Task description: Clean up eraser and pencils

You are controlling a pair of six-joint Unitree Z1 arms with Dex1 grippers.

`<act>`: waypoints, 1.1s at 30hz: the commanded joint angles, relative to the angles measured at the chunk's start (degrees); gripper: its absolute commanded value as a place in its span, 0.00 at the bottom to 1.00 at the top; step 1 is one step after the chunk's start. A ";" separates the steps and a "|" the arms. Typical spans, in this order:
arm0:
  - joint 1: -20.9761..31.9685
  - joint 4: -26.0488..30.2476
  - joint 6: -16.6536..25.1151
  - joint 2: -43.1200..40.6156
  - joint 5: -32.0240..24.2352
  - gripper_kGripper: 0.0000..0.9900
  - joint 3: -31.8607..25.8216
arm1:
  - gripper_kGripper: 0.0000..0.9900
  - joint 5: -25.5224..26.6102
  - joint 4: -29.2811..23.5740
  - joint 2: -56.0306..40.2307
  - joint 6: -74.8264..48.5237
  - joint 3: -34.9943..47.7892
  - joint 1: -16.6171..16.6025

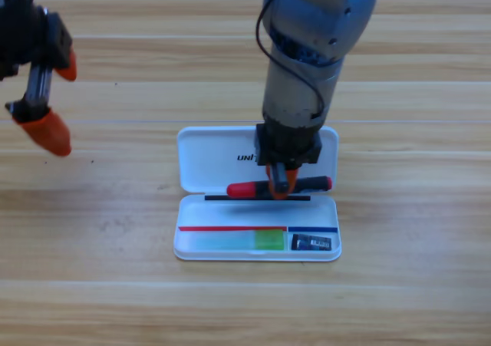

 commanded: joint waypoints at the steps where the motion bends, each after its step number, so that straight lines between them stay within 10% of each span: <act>1: 1.14 -0.31 0.34 0.61 -0.53 1.00 4.51 | 0.00 -0.76 0.56 6.21 0.85 -2.06 2.48; 7: 1.14 -0.48 0.34 0.96 -0.62 1.00 5.38 | 0.00 -0.76 0.56 7.36 2.17 -3.03 2.48; 10: 1.14 -0.57 0.34 1.05 -0.62 1.00 5.56 | 0.83 -1.02 0.56 6.57 3.14 -3.12 2.48; 11: 1.14 -0.57 0.26 1.14 -0.62 1.00 5.56 | 0.91 -1.02 0.56 6.21 3.49 -3.12 2.48; 22: 1.14 -2.85 0.08 1.67 -0.88 1.00 5.56 | 0.99 0.47 0.65 -3.10 5.60 -0.66 2.48; 33: 12.04 -22.89 -1.85 8.43 -6.86 0.91 2.04 | 1.00 15.24 -4.18 -28.50 15.18 16.83 2.57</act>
